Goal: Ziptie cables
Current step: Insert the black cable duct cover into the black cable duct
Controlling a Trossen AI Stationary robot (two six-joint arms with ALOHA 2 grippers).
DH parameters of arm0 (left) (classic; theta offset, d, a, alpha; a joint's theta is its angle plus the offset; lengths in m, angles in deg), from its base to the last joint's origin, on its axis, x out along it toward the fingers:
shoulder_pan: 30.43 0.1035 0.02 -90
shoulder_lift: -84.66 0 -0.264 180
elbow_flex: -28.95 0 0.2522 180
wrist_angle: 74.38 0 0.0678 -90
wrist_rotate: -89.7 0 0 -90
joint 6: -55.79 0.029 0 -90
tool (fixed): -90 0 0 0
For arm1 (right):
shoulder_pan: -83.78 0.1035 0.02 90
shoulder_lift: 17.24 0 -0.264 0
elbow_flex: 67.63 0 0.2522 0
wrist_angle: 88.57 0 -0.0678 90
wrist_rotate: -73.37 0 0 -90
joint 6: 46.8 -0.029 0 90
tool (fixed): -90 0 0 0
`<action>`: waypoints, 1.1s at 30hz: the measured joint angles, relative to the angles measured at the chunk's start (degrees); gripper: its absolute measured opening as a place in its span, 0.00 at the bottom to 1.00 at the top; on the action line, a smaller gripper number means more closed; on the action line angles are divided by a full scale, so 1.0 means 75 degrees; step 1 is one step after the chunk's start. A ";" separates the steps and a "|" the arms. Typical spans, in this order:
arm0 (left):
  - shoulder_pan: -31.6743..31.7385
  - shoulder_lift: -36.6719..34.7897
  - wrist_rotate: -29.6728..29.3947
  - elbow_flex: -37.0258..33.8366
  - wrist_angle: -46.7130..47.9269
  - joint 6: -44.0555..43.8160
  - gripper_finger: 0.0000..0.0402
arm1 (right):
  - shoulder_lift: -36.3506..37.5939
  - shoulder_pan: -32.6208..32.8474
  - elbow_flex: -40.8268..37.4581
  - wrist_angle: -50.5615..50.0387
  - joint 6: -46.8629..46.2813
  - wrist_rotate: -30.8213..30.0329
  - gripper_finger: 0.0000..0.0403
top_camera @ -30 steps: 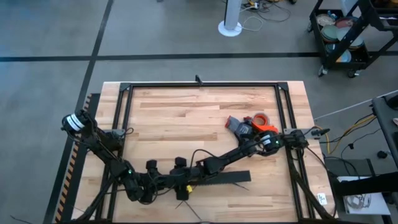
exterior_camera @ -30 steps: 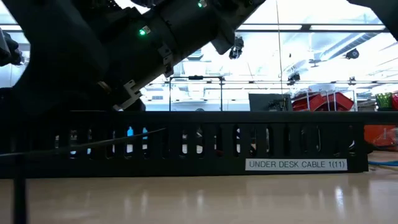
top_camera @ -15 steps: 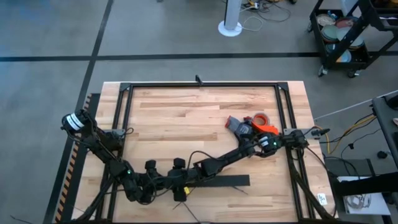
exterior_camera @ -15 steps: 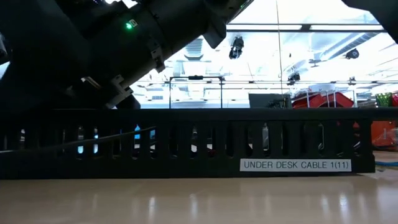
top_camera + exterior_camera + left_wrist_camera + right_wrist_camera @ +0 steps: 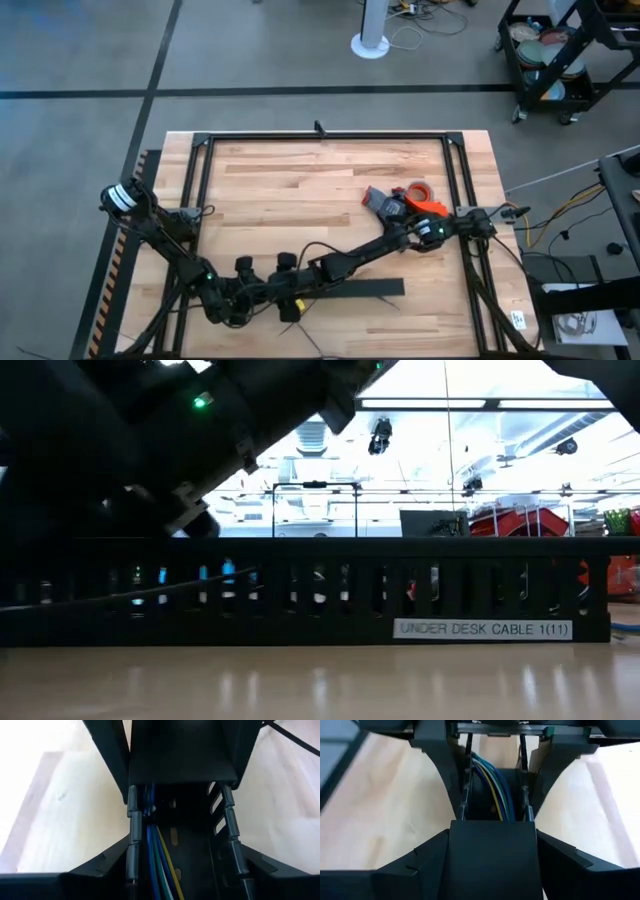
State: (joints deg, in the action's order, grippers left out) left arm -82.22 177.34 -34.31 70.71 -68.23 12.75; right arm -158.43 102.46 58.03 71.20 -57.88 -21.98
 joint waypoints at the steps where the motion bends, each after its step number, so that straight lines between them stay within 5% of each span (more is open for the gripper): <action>1: 0.0006 0.0003 -0.0058 0.0006 -0.0046 -0.0044 0.57 | 0.0057 0.0000 0.0046 -0.0326 0.0075 -0.0005 0.59; 10: 0.0274 0.0002 -0.0120 0.0015 -0.0375 -0.0096 0.56 | 0.0735 0.0035 0.0019 -0.2192 -0.0060 -0.0090 0.65; 25: 0.0315 0.0134 -0.0076 0.0003 -0.0519 0.0022 0.57 | 0.0591 -0.0038 -0.0058 -0.1882 0.0057 -0.0451 0.68; 33: 0.0312 0.0134 -0.0073 0.0003 -0.0571 0.0078 0.57 | 0.0594 -0.0055 -0.0172 -0.1771 -0.0037 -0.0373 0.53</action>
State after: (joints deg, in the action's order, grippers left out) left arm -79.89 178.35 -34.87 70.74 -72.52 13.33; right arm -153.97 102.04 56.73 57.92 -58.16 -24.77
